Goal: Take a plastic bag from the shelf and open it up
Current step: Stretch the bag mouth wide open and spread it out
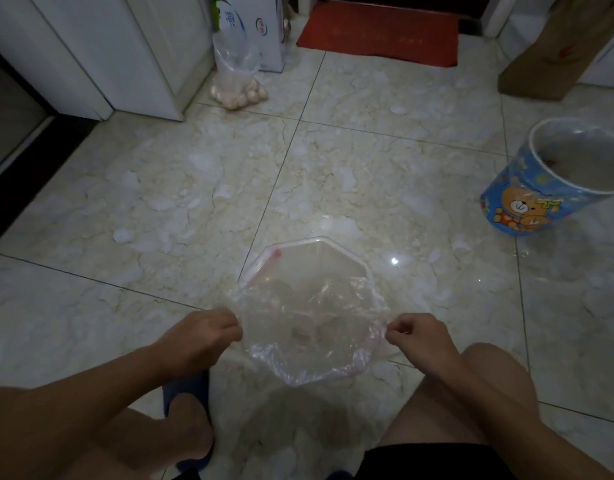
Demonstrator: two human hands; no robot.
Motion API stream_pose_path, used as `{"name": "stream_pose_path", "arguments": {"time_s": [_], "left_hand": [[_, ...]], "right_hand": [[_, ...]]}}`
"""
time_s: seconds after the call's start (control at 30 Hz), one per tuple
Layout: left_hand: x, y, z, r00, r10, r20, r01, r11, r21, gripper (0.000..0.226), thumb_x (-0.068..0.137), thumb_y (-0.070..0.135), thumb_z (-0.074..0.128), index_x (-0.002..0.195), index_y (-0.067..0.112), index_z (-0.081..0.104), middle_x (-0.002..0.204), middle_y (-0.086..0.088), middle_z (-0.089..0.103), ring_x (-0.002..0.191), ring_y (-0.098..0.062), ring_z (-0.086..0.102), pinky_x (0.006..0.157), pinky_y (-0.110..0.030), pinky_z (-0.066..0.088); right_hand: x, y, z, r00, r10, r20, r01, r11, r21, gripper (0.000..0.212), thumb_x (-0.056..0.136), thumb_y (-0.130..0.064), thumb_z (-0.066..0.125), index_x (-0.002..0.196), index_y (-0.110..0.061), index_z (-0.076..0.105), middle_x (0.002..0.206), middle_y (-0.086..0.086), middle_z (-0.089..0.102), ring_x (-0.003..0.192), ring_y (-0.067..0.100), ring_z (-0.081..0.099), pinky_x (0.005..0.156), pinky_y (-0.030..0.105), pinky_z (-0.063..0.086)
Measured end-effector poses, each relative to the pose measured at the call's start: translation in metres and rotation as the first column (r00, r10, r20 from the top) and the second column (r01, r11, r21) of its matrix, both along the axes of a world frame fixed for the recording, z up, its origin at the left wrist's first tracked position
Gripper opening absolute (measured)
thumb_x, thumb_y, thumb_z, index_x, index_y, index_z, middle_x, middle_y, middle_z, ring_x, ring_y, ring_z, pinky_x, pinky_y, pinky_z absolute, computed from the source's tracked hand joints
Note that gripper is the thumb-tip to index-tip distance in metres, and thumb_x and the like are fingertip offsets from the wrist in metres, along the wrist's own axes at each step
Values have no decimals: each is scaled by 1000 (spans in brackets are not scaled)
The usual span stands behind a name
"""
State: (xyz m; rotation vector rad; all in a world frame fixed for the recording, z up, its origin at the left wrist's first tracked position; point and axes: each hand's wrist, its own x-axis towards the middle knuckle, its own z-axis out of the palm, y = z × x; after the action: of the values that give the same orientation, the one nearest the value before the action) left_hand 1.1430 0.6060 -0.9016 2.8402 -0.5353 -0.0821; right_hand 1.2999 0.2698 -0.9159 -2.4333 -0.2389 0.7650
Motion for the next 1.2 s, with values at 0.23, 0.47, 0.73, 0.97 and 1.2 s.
{"name": "stream_pose_path", "arguments": {"time_s": [0.23,0.47,0.73,0.97,1.2], "left_hand": [[14,-4,3,846,513,-149,-532,788,-309,31,70,-7,67,70,20,52,71,4,55,65,-15,55,57,-35,52],[44,-4,6,700,679,-220,-710,629,-316,30,80,27,74,76,29,45,59,4,58,52,-12,56,50,-29,49],[88,-1,6,674,731,-111,-729,632,-264,8,85,24,70,92,21,71,52,13,51,48,-4,50,49,-21,38],[119,12,-4,501,729,-466,-858,345,-382,13,80,16,73,67,16,73,70,-1,70,69,-16,64,67,-29,48],[127,27,-17,435,615,-657,-895,221,-386,15,84,7,70,70,7,73,66,-9,68,59,-17,59,58,-28,48]], "right_hand": [[17,8,0,979,-201,23,196,970,146,16,79,-17,69,65,-24,69,60,-5,70,56,7,68,53,19,49],[7,34,1,919,-31,392,2,997,75,47,77,-38,77,115,-25,53,108,-11,56,85,7,61,67,19,46],[29,63,0,780,80,620,-229,960,163,7,88,-15,70,93,-15,73,90,-4,66,69,7,56,62,21,48],[68,83,-11,951,-156,268,79,958,276,13,92,-30,60,81,-25,66,77,-15,64,75,1,58,62,17,39],[83,88,-21,971,-212,112,175,946,273,19,92,-26,63,84,-12,73,76,2,70,71,17,65,68,30,52]]}}
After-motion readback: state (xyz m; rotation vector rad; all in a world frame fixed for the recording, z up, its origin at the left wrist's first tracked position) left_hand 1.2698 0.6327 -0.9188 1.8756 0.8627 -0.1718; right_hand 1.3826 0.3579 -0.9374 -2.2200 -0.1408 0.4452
